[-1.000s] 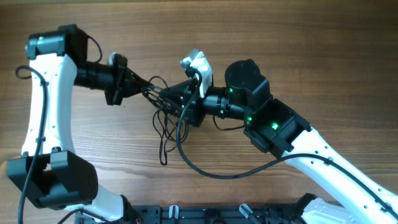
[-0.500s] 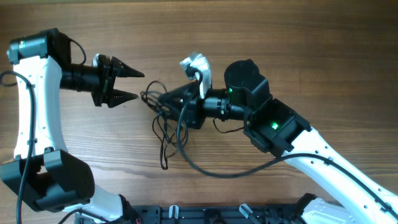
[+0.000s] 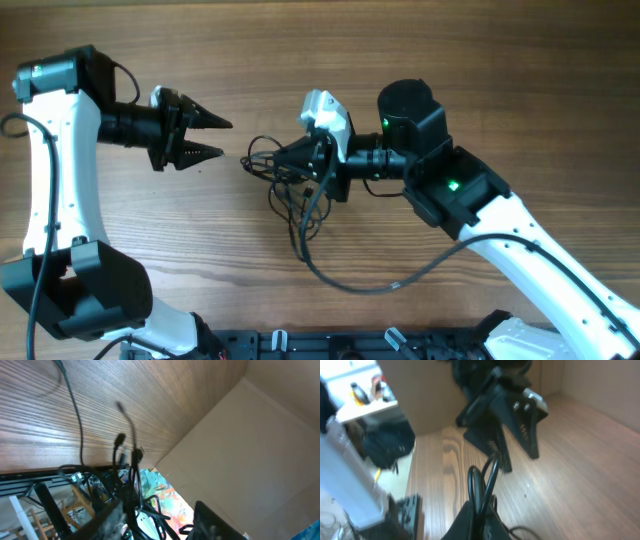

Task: Untangle cables

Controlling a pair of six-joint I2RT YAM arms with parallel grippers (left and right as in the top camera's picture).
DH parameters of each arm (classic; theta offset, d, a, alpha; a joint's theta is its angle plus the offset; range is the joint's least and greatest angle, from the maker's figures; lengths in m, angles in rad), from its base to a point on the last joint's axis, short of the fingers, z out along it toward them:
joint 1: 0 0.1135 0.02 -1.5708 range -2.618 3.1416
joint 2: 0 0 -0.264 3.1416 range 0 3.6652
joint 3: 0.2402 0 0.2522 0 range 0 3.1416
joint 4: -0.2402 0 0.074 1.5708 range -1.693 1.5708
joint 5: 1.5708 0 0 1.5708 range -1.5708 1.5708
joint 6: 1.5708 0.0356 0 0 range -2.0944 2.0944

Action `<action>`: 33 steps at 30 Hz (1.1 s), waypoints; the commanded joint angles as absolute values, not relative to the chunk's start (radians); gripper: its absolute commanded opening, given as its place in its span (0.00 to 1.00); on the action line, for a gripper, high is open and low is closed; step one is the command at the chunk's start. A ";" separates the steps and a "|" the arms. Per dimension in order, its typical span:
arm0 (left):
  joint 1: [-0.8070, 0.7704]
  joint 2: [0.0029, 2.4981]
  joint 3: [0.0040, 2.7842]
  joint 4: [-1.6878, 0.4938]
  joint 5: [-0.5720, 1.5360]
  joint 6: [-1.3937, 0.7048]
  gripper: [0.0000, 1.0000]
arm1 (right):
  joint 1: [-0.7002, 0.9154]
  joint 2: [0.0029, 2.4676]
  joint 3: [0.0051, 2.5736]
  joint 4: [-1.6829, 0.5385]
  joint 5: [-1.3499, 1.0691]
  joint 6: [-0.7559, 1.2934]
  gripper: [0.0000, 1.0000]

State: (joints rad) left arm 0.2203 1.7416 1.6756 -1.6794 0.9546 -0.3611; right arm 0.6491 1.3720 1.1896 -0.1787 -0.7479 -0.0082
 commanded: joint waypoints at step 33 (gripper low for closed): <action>-0.009 1.737 1.686 -1.480 0.891 -0.438 0.43 | 0.651 1.534 1.202 0.059 -0.563 1.308 0.04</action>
